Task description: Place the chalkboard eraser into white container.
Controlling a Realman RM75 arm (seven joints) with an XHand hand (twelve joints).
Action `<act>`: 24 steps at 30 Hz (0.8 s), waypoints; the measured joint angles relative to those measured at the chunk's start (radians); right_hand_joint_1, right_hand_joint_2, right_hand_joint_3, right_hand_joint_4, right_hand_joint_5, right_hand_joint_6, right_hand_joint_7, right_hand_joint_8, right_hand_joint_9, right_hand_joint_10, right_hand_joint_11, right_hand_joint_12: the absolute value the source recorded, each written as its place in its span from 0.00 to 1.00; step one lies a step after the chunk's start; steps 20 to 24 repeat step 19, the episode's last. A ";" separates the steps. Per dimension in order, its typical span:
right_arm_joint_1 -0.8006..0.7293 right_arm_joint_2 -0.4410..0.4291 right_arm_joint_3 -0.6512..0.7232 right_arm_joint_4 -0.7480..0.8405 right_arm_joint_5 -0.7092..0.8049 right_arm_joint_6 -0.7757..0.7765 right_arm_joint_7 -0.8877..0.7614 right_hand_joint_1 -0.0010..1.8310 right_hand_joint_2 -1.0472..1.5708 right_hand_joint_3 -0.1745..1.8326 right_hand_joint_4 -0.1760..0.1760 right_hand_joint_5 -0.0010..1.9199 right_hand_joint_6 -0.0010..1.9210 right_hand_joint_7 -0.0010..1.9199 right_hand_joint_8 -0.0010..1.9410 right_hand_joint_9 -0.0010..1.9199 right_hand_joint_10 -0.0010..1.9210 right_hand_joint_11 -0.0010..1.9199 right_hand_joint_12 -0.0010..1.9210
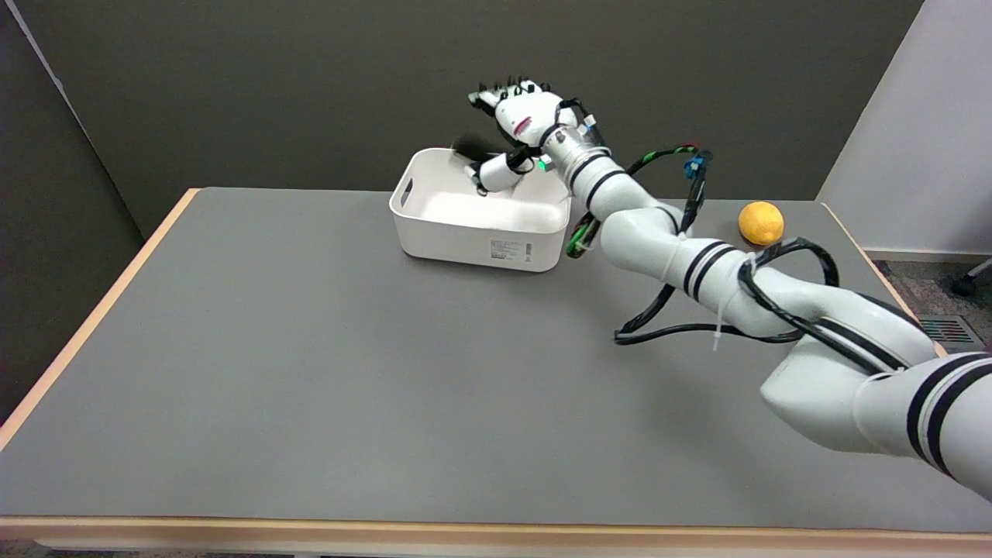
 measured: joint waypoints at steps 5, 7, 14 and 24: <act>-0.033 -0.010 0.012 0.046 0.076 0.052 0.016 0.25 0.59 0.53 0.51 0.02 0.10 0.01 0.06 0.00 0.07 0.00 0.32; -0.052 -0.003 0.022 0.076 0.094 0.066 0.021 0.25 0.59 0.53 0.51 0.01 0.10 0.01 0.06 0.00 0.08 0.00 0.35; -0.159 0.088 0.083 0.242 0.139 0.123 0.036 0.30 0.59 0.55 0.49 0.04 0.07 0.04 0.02 0.02 0.07 0.00 0.36; -0.282 0.180 0.150 0.371 0.156 0.188 0.044 0.20 0.60 0.54 0.53 0.02 0.13 0.02 0.10 0.00 0.15 0.00 0.44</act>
